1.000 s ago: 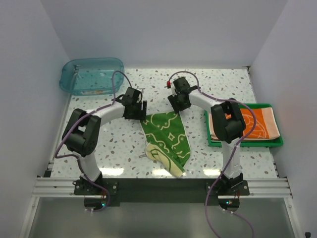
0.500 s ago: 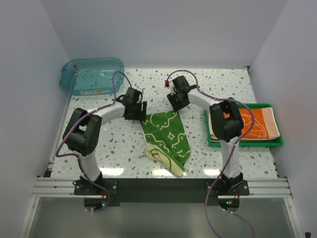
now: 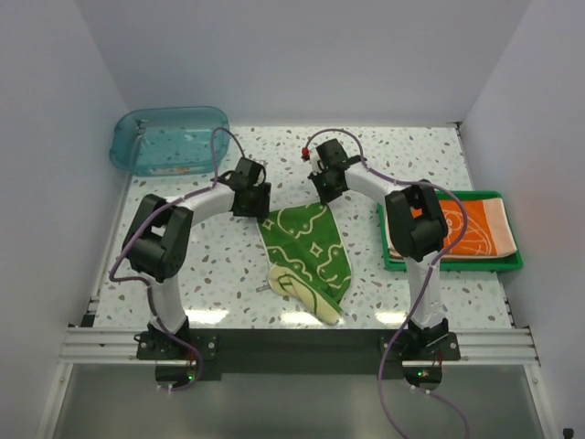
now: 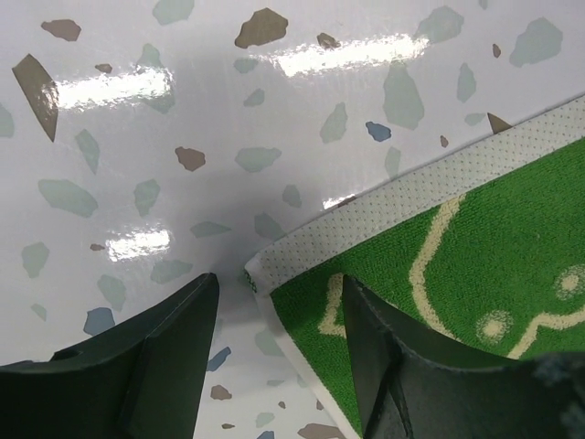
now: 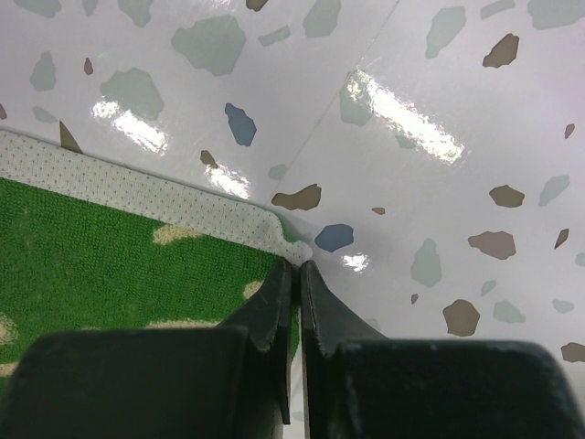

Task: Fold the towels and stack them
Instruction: Flatten out the crumpled towel

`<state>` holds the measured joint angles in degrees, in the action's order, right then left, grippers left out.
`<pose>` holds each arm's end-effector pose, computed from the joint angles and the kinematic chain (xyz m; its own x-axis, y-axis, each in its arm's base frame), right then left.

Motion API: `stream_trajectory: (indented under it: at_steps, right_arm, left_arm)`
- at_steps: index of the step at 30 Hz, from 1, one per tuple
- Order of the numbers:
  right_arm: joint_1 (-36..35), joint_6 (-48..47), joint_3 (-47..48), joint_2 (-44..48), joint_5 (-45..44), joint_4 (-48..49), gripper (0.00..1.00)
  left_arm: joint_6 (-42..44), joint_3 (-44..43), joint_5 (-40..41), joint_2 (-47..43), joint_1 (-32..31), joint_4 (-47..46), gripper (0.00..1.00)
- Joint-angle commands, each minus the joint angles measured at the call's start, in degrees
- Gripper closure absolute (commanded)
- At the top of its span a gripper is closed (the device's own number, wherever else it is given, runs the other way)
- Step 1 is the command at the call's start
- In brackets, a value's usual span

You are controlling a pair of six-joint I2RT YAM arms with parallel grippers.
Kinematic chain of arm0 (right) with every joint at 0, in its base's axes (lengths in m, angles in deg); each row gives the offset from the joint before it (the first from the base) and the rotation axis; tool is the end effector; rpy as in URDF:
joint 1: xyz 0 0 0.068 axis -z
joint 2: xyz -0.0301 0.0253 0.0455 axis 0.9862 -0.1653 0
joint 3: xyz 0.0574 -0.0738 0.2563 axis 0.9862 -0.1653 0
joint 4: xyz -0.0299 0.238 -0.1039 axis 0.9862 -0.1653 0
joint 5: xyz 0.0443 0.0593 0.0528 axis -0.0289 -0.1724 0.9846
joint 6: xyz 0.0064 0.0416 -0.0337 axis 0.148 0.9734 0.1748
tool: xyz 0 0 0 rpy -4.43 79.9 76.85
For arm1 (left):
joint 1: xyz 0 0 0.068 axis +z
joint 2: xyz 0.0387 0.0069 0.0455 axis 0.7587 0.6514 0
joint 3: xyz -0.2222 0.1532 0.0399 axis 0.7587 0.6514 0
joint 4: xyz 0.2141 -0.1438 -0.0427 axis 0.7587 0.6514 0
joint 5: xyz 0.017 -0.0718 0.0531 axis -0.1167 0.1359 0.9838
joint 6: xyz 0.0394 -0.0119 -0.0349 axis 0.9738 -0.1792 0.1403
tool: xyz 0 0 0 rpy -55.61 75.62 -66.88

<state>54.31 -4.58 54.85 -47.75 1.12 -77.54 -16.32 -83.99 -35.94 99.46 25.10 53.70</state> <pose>0.4142 0.2050 0.1627 -0.7354 -0.4627 -0.4951 -0.5252 0.8509 -0.0152 0.3535 -0.1576 0.1631 -0.8692 -0.0154 -0.4943 0.0718 0.9850 -0.1570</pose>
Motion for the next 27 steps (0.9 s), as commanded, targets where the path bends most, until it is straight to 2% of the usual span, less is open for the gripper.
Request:
stream_trajectory:
  at_steps: [1,12,17,23,26,27]
  right_arm:
    - [0.2,-1.2,-1.6,-2.3,-1.9,-2.7,1.0]
    - [0.2,-0.4,-3.1,-0.3,-3.5,-2.6,1.0]
    - [0.2,0.2,-3.6,0.6,-4.0,-2.7,1.0]
    - [0.1,1.2,-4.0,1.9,-3.9,-3.0,1.0]
    - [0.1,1.7,-4.4,2.3,-3.6,-2.7,1.0]
    - [0.1,1.9,-4.4,2.3,-3.2,-2.6,1.0]
  left_arm:
    - [-0.2,-3.0,2.2,1.3,0.3,1.7,0.39]
    - [-0.3,-3.3,4.1,4.4,-0.4,6.4,0.56]
    - [-0.9,-1.7,5.6,6.2,-4.7,7.5,0.57]
    - [-2.5,-0.1,4.6,8.6,-6.4,8.3,0.66]
    - [-2.5,-0.7,4.5,10.0,-6.6,8.8,0.81]
    - [-2.5,-1.4,4.8,10.2,-6.6,9.1,0.91]
